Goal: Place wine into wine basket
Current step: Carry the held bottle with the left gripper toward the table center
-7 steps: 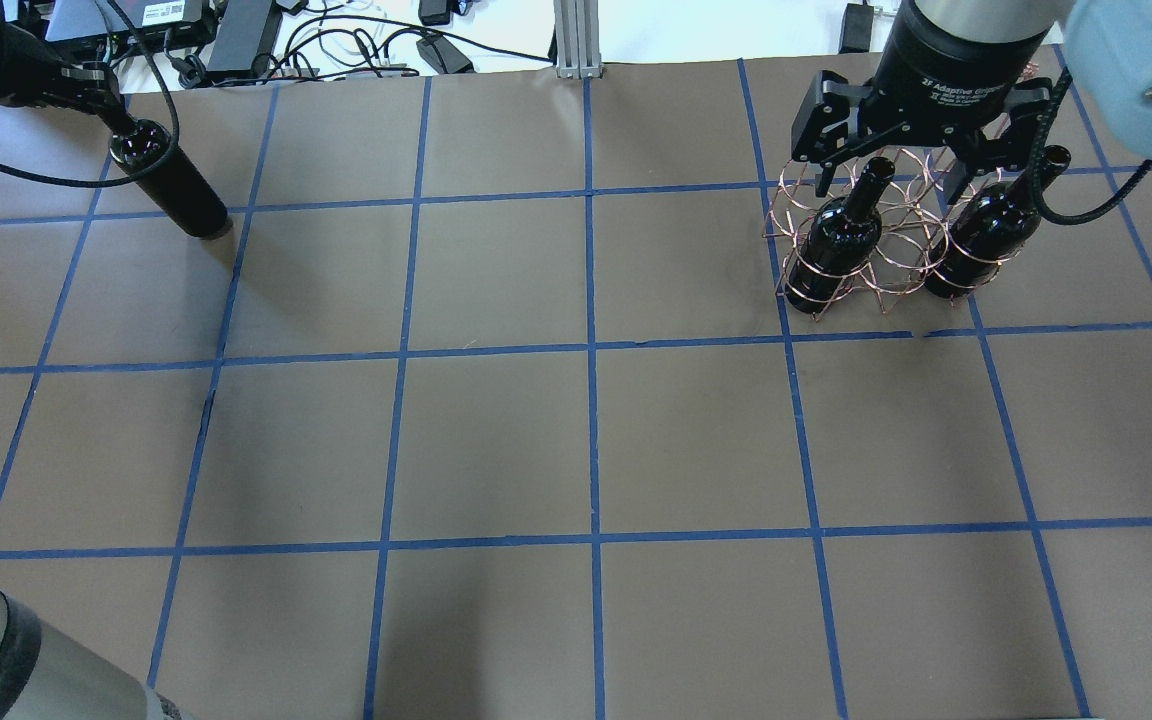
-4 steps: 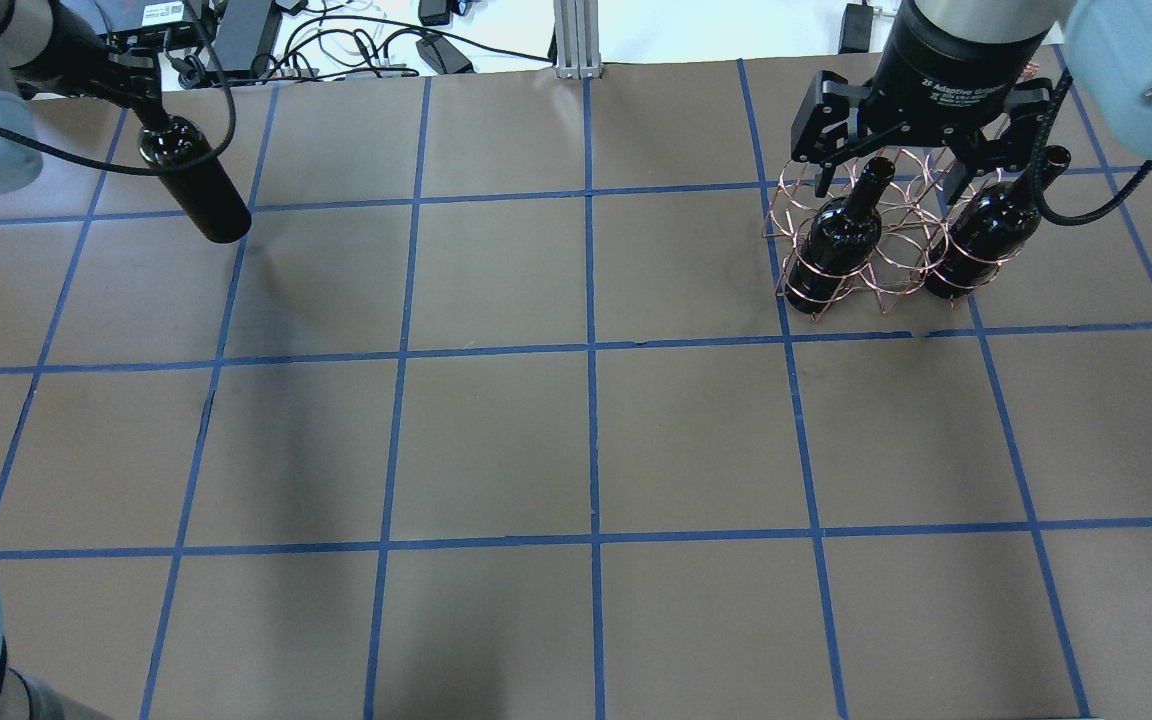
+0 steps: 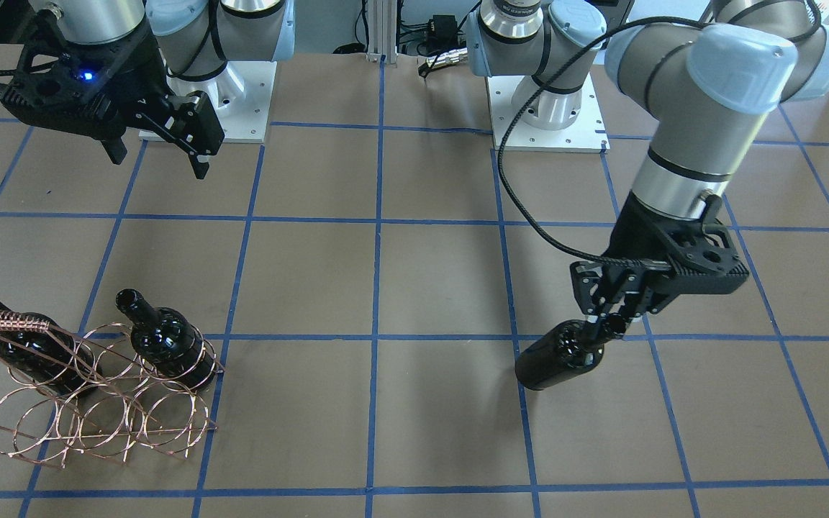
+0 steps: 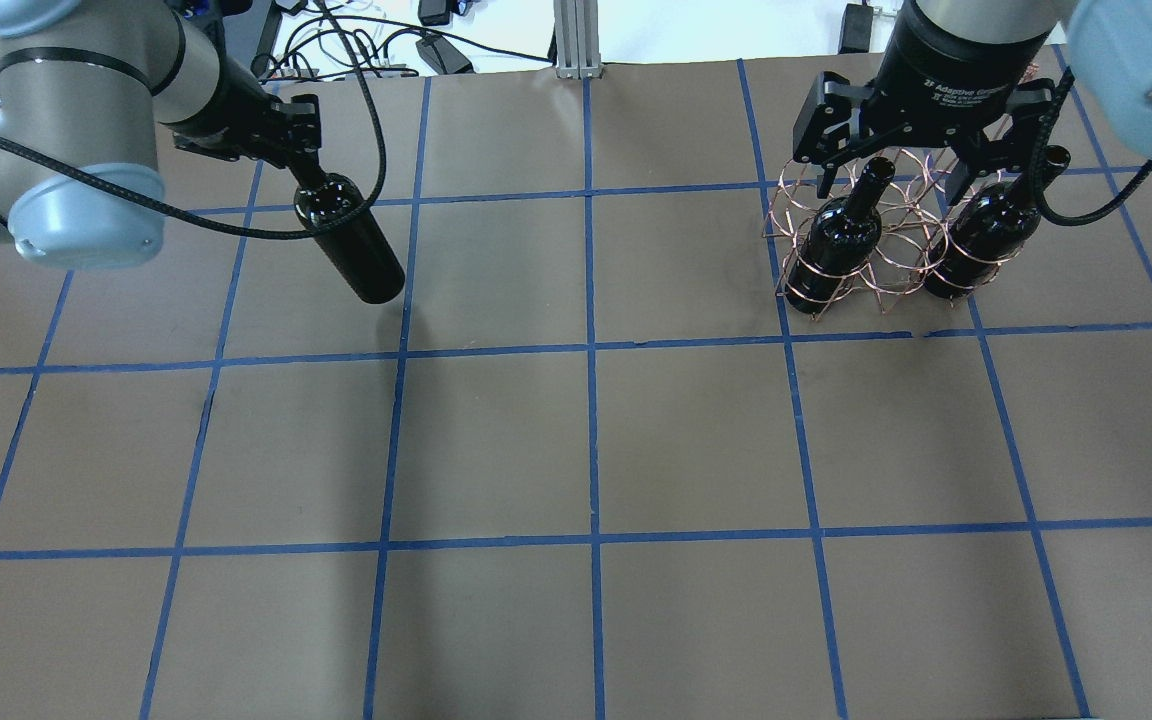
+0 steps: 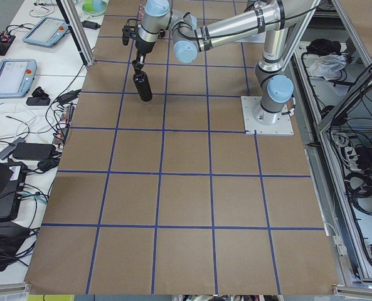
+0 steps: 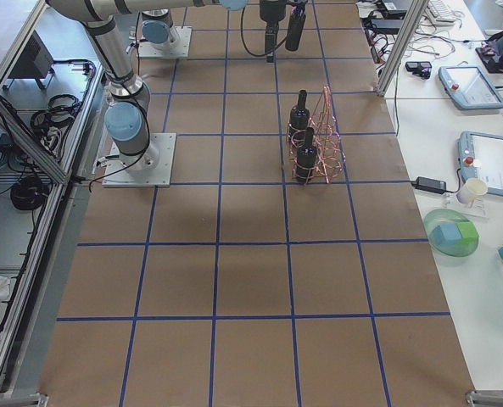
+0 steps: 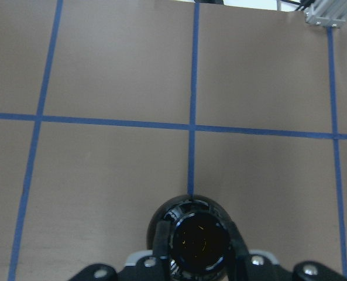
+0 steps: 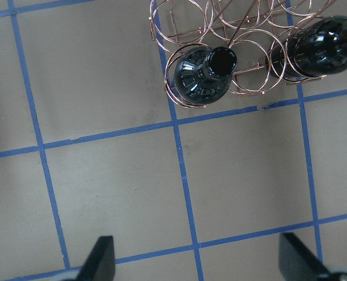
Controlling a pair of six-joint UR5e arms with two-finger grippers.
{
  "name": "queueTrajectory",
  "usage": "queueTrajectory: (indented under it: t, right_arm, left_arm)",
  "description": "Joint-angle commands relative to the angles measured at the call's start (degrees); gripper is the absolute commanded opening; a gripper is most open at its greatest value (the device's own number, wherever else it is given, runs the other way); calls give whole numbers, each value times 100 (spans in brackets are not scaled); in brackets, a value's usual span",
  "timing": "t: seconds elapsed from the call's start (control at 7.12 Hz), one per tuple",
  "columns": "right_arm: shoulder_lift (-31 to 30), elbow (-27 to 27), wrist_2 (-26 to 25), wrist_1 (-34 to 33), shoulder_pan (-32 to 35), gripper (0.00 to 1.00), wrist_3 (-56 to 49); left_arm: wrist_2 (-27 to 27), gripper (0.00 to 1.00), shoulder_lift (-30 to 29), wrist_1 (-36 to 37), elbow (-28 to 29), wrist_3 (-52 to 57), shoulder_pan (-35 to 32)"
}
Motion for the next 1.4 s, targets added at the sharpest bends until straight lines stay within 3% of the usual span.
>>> queueTrajectory:
  t: [0.0,0.14,0.42,0.56,1.26]
  right_arm:
    - [-37,0,4,-18,-10,100,0]
    - [-37,0,-13,-10,7,100,0]
    - [-37,0,91,-1,-2,100,-27]
    - [-46,0,57,-1,-2,100,-35]
    - [-37,0,30,78,-10,100,-36]
  left_arm:
    - [583,10,121,-114,-144,-1645,-1104]
    - [1014,10,156,-114,-205,-1985,-1553]
    - [1141,10,156,-114,-259,-3057,-1943]
    - [1472,10,113,-123,-276,-3122,-2023]
    - [1555,10,-20,-88,-408,-3781,-2138]
